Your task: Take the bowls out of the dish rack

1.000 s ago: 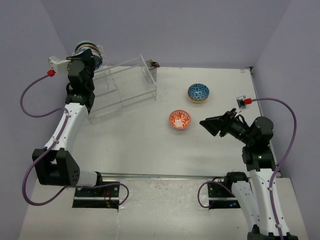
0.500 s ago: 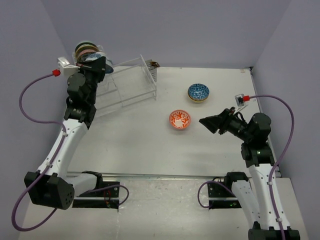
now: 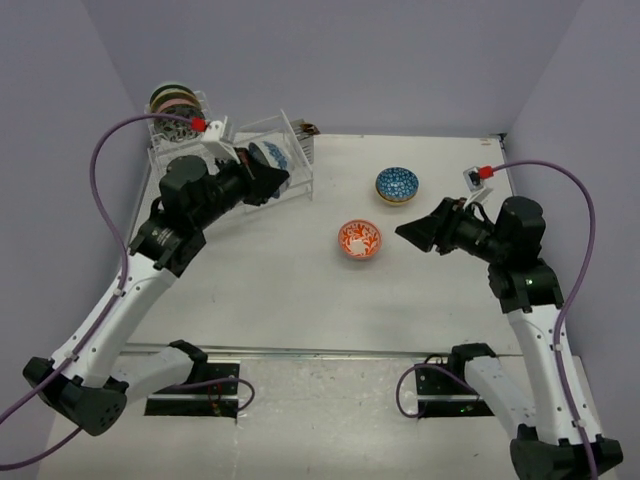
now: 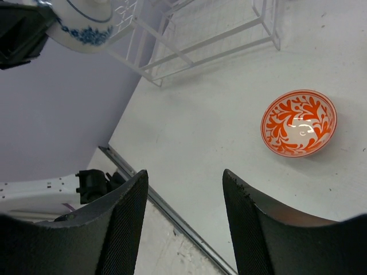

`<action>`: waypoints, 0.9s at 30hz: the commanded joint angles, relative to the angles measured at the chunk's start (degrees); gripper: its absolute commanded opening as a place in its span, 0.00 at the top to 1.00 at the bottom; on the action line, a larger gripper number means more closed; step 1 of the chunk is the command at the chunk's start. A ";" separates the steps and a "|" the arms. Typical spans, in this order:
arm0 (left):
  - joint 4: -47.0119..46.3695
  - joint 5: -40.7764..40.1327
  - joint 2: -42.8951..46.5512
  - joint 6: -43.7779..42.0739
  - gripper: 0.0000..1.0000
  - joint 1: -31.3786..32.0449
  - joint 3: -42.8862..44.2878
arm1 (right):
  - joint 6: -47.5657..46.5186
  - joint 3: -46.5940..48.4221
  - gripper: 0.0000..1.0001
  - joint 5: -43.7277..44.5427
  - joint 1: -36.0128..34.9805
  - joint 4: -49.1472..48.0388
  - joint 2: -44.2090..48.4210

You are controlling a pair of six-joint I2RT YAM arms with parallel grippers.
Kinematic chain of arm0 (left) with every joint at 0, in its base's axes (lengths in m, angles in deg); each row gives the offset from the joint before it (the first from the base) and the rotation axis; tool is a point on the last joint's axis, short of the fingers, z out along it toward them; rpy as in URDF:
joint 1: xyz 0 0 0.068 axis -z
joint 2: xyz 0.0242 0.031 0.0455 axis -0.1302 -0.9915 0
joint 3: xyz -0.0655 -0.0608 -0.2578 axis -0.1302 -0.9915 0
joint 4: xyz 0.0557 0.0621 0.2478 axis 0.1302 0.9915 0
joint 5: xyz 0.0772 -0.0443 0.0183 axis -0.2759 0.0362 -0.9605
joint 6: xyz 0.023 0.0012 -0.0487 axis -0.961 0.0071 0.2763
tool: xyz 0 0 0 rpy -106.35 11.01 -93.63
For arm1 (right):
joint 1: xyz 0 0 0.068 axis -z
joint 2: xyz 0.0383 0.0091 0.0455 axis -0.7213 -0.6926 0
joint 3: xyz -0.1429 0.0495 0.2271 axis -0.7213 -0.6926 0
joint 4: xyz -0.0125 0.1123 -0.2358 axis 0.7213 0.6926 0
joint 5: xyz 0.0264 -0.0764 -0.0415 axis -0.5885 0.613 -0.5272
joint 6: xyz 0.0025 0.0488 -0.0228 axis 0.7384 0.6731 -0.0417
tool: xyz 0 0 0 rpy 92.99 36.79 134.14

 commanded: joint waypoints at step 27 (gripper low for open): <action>23.45 -5.11 -21.14 -34.60 1.00 43.74 4.18 | -11.51 16.57 0.42 29.28 -31.71 25.45 -29.16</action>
